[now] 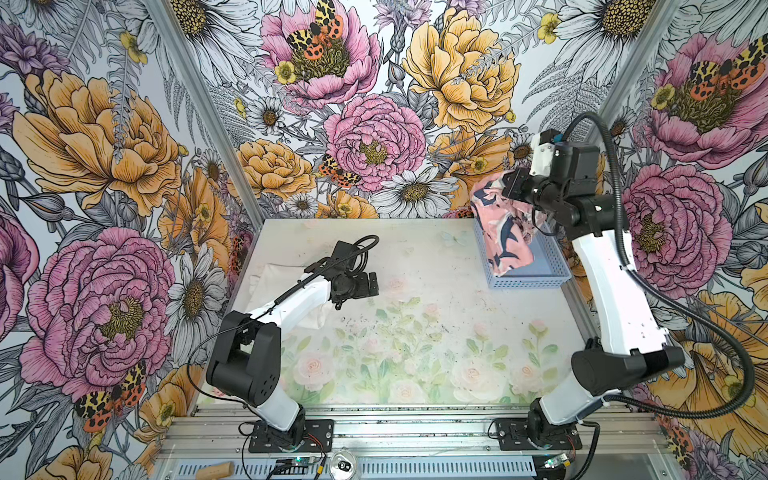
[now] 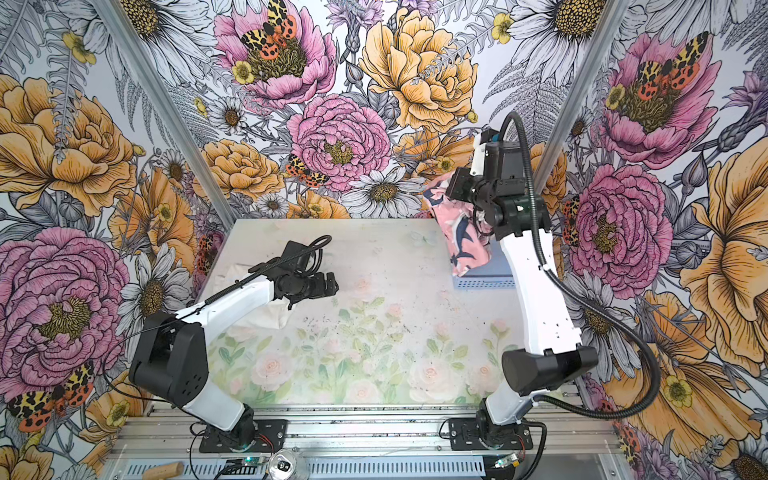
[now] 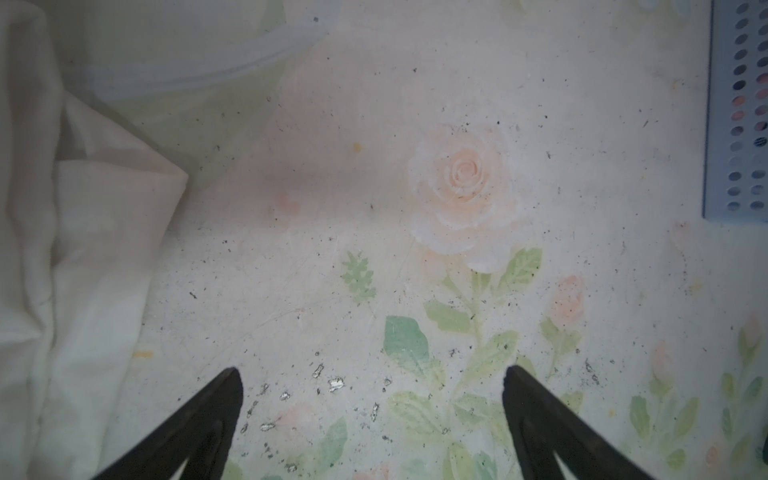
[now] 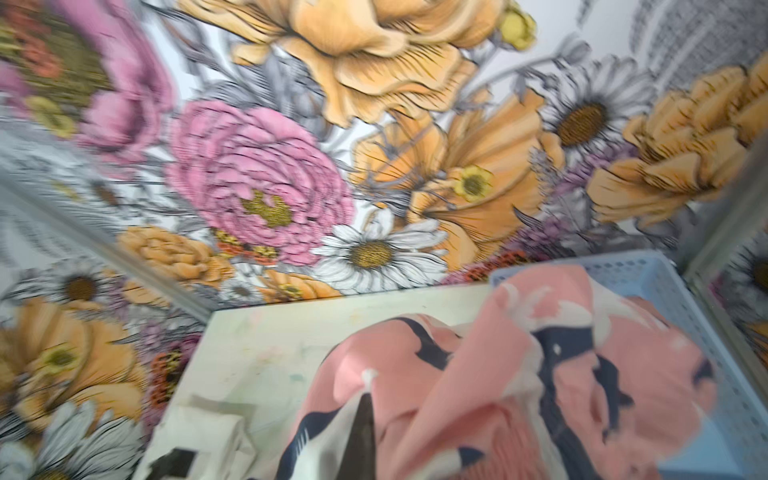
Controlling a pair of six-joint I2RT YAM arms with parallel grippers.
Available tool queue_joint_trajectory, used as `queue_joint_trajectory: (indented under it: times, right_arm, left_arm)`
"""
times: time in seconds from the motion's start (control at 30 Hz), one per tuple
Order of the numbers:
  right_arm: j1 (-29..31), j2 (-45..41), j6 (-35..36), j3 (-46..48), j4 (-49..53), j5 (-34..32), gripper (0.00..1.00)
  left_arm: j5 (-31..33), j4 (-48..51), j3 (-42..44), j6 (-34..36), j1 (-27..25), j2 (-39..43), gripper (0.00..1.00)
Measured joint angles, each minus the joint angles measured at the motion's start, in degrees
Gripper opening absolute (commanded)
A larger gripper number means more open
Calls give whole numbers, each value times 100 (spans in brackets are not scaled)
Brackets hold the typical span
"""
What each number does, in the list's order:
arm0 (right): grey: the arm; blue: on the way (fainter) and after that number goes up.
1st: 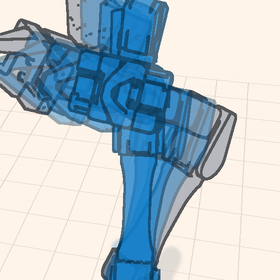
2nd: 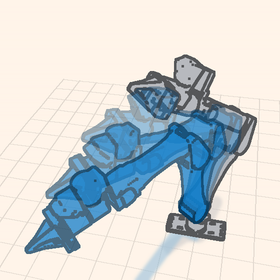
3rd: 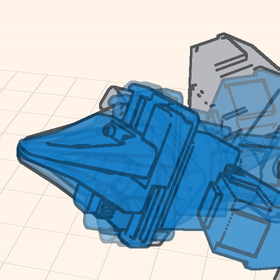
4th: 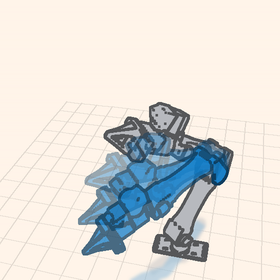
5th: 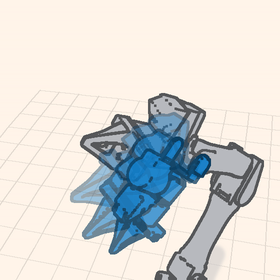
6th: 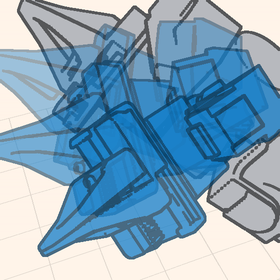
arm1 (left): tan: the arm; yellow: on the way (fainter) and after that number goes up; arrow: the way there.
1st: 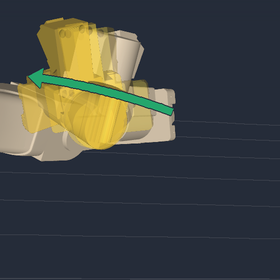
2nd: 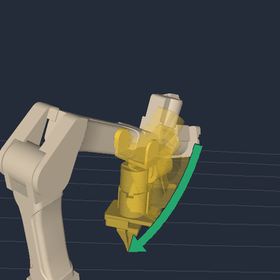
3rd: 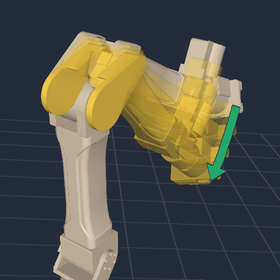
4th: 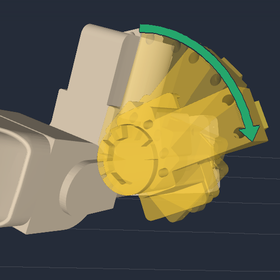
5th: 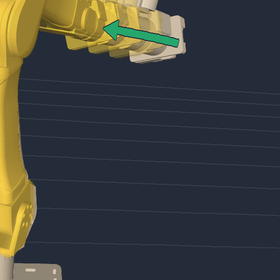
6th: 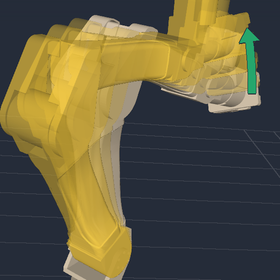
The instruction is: Fold and stack the mixed laundry pile
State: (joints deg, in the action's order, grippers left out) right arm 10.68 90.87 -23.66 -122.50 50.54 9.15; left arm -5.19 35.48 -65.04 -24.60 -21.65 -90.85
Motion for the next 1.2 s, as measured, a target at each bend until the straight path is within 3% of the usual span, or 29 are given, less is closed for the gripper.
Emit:
queue_joint_trajectory:
  times: [0.27, 0.3, 0.37, 0.43, 0.6, 0.73, 0.9, 1.03, 1.2]
  right_arm:
    - [1410, -76, -243, 114, 302, 584, 0]
    - [1567, -20, -284, 205, 337, 632, 4]
    - [1834, 164, -382, 321, 400, 741, 32]
    - [2039, 479, -426, 332, 398, 901, 47]
    - [2347, 1222, -544, 605, 398, 938, 60]
    - [2304, 1067, -546, 1342, 389, 632, 64]
    - [1895, 168, -546, 3097, 197, 328, 65]
    - [1478, -472, -614, 4448, 48, 24, 66]
    - [1130, -1246, -741, 5493, -52, -326, 67]
  left_arm:
    - [118, -114, 122, -249, 2, 1019, 99]
    - [146, -120, 199, -260, 4, 1176, 99]
    - [208, -114, 354, -302, 13, 1432, 99]
    - [286, -79, 485, -356, 26, 1633, 99]
    - [538, 131, 625, -420, 39, 2052, 99]
    - [671, 173, 625, -424, -35, 2201, 99]
    - [686, 114, 623, -400, -708, 1657, 99]
    - [662, -55, 599, -398, -1644, 636, 98]
    - [640, -297, 116, -400, -2494, -761, 99]
